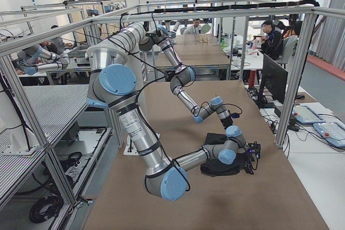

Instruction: Fold clothes

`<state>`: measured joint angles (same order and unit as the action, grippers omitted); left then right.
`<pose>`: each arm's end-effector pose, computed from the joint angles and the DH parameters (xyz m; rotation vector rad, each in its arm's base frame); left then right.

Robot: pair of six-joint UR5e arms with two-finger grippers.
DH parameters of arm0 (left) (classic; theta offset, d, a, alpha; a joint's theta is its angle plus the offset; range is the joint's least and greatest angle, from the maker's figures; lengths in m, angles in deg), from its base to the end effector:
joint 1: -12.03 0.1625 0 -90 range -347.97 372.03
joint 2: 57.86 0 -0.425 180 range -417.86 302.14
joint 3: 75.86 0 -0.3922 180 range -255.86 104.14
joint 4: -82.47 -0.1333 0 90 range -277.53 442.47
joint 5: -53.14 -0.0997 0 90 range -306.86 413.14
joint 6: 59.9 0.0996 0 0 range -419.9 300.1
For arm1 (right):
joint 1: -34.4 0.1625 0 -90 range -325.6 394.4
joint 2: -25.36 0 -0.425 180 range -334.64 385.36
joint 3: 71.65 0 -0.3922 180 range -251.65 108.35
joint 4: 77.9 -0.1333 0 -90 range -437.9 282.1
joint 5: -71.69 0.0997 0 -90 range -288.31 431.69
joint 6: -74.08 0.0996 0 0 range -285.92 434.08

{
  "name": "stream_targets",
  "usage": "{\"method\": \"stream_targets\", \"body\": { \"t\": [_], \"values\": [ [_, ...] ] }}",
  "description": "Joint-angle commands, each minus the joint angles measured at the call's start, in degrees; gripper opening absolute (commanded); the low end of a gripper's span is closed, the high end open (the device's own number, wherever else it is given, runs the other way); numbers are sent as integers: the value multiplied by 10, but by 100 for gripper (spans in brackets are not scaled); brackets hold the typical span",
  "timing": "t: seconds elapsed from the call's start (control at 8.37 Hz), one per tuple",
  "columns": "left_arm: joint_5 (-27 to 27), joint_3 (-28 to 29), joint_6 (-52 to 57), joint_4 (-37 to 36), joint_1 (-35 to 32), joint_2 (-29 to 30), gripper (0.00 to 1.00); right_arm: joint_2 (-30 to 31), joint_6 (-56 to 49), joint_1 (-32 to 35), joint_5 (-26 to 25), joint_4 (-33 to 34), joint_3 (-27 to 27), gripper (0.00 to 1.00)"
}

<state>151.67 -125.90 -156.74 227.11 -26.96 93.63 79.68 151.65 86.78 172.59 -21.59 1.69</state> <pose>0.5921 -0.6318 0.1482 0.2502 1.3317 -0.5775 -0.3714 -0.6694 0.3598 0.3472 -0.8811 0.5578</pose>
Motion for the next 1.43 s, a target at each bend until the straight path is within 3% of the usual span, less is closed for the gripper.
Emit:
{"method": "stream_targets", "body": {
  "t": [0.0,0.12,0.24,0.36,0.72,1.31],
  "values": [
    [-7,-121,-27,-2,42,-79,78,-2,-3,0,0,0,0,95],
    [-6,-131,-27,-2,42,-87,47,-1,-1,0,0,0,0,95],
    [-3,-131,-24,-2,41,-90,7,0,-1,0,0,-1,1,95],
    [-2,-125,-10,-4,30,-93,0,3,0,0,0,0,10,95],
    [2,-60,39,-1,-1,-86,0,4,13,-5,0,-1,14,95],
    [-4,91,58,3,-50,-4,0,14,14,-24,-3,-8,13,95]
  ]
}}
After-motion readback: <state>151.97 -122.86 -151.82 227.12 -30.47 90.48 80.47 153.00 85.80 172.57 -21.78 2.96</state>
